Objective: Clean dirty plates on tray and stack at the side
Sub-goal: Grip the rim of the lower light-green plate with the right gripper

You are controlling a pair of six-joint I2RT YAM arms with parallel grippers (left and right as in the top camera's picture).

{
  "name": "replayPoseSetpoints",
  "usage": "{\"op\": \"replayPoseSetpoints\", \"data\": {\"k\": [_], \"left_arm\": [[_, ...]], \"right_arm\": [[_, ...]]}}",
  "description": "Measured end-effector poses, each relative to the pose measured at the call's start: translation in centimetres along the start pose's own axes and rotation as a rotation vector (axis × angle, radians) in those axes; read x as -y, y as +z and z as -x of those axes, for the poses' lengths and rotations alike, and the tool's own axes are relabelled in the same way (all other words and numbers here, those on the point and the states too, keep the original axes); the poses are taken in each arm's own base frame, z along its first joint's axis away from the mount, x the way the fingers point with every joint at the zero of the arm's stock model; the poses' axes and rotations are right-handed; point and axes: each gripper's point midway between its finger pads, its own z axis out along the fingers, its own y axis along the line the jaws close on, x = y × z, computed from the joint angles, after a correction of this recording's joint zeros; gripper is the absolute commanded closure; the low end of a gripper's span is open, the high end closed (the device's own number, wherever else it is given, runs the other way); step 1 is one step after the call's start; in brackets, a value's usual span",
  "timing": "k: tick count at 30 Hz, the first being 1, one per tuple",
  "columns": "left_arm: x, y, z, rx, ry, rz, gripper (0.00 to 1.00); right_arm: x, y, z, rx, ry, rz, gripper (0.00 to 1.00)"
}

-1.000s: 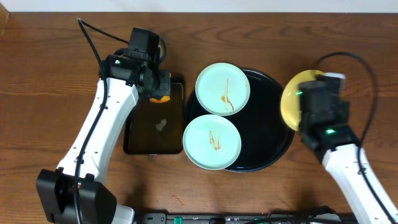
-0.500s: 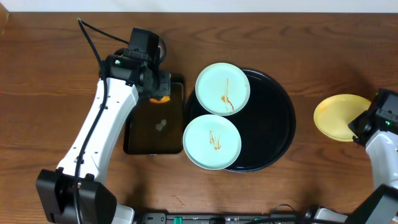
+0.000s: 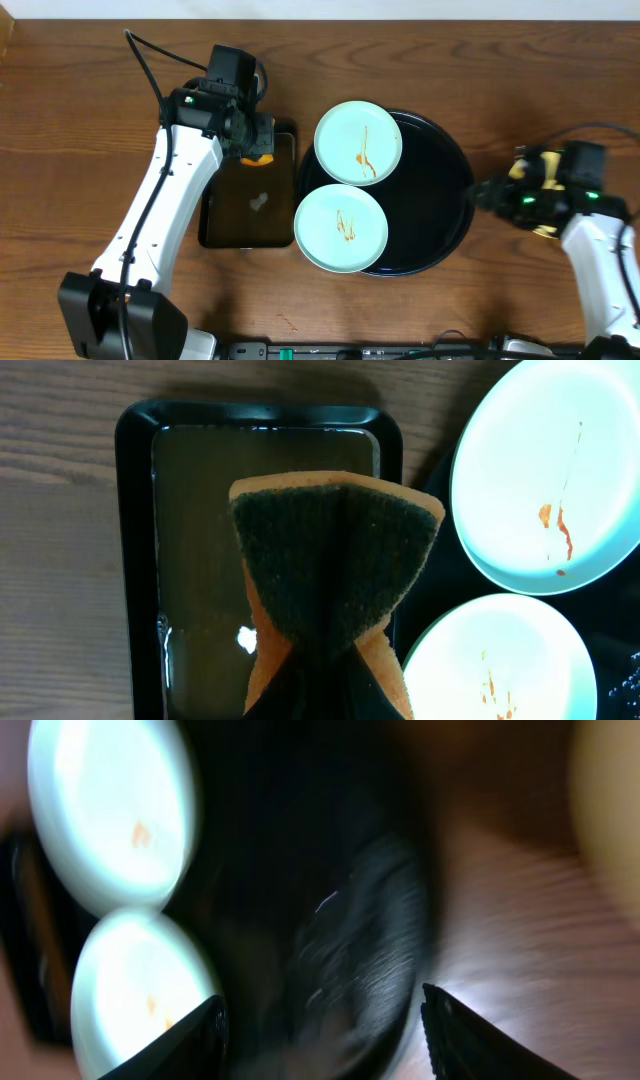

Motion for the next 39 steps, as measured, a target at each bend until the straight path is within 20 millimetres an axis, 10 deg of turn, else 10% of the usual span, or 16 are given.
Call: {"op": "replayPoseSetpoints", "data": {"k": [6, 16, 23, 31, 39], "left_arm": [[0.0, 0.0, 0.0, -0.001, 0.000, 0.000, 0.92], [0.0, 0.0, 0.0, -0.001, 0.000, 0.000, 0.92], [0.0, 0.0, -0.1, -0.002, 0.000, 0.001, 0.92], [0.0, 0.0, -0.1, -0.004, 0.000, 0.001, 0.92], [1.1, 0.0, -0.5, -0.025, 0.001, -0.060, 0.93]], "right_arm": [[-5.9, 4.3, -8.1, -0.257, -0.218, 0.092, 0.43], [-7.0, 9.6, -14.4, -0.359, -0.188, 0.047, 0.74], [-7.3, 11.2, -15.4, -0.371, -0.109, 0.007, 0.97], [-7.3, 11.7, -14.9, -0.345, -0.042, -0.024, 0.99], [-3.1, 8.2, -7.6, -0.052, -0.027, -0.169, 0.99]]}}
